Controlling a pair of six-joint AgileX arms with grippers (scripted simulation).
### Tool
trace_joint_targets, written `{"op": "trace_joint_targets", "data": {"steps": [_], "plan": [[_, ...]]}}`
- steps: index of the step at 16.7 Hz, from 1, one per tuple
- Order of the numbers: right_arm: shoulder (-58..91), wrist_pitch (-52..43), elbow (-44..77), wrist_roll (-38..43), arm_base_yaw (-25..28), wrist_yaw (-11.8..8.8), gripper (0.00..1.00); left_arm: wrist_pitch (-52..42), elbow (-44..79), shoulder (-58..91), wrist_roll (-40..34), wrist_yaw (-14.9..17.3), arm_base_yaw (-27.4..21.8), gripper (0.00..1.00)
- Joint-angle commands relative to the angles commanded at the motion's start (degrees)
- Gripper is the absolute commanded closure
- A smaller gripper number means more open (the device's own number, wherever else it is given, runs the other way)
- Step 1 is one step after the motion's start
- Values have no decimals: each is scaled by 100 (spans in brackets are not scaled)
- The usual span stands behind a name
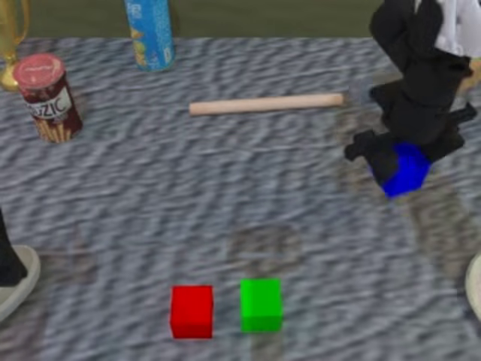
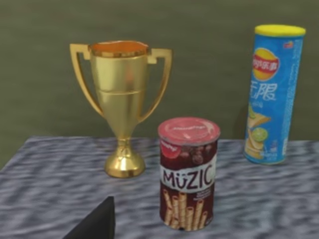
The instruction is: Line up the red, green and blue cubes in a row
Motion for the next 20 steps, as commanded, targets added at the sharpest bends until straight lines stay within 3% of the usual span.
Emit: {"op": "trace_joint_targets", "data": {"steps": [7,10,13,20], "plan": [[-1224,322,-1656,3283,1673,-16,100,0,0,0,0,0,0,0],[-1682,471,-2198,4179,2204,-8,100,0,0,0,0,0,0,0],[-1906,551,-2443,4528,2442,2,100,0,0,0,0,0,0,0],[-1806,780,-2573,4526,2433,-8,100,0,0,0,0,0,0,0]]}}
